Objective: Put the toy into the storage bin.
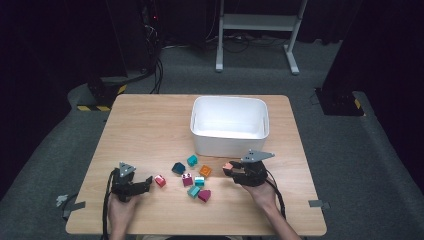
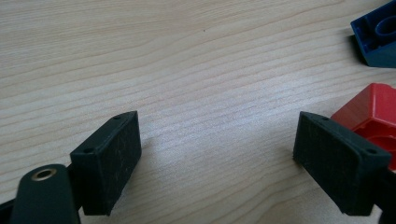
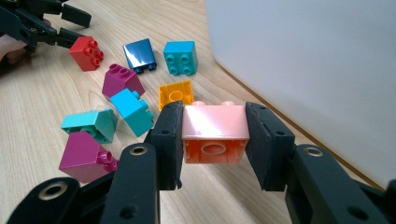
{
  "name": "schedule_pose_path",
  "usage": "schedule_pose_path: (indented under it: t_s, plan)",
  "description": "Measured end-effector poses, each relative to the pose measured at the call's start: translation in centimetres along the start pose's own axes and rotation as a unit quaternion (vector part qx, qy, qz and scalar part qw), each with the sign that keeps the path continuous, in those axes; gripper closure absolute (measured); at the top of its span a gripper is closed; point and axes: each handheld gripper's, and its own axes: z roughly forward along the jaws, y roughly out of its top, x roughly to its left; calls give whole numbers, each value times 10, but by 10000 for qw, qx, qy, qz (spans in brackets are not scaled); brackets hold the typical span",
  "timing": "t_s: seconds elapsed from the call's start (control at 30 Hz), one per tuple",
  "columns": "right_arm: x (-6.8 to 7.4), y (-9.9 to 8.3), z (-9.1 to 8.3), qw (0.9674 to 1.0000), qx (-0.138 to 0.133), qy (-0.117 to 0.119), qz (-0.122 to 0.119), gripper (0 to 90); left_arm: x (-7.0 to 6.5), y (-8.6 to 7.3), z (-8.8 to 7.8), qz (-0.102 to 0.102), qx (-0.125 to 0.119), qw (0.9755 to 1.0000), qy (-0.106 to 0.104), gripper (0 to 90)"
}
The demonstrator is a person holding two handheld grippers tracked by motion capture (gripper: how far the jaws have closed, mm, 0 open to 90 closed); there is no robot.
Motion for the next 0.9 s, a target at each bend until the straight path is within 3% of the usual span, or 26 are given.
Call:
schedule_pose_path:
  t_s: [0.9]
  plan:
    - [-1, 8, -13, 10000, -41, 53, -63, 589, 0, 0, 0, 13, 9, 10000, 3, 152]
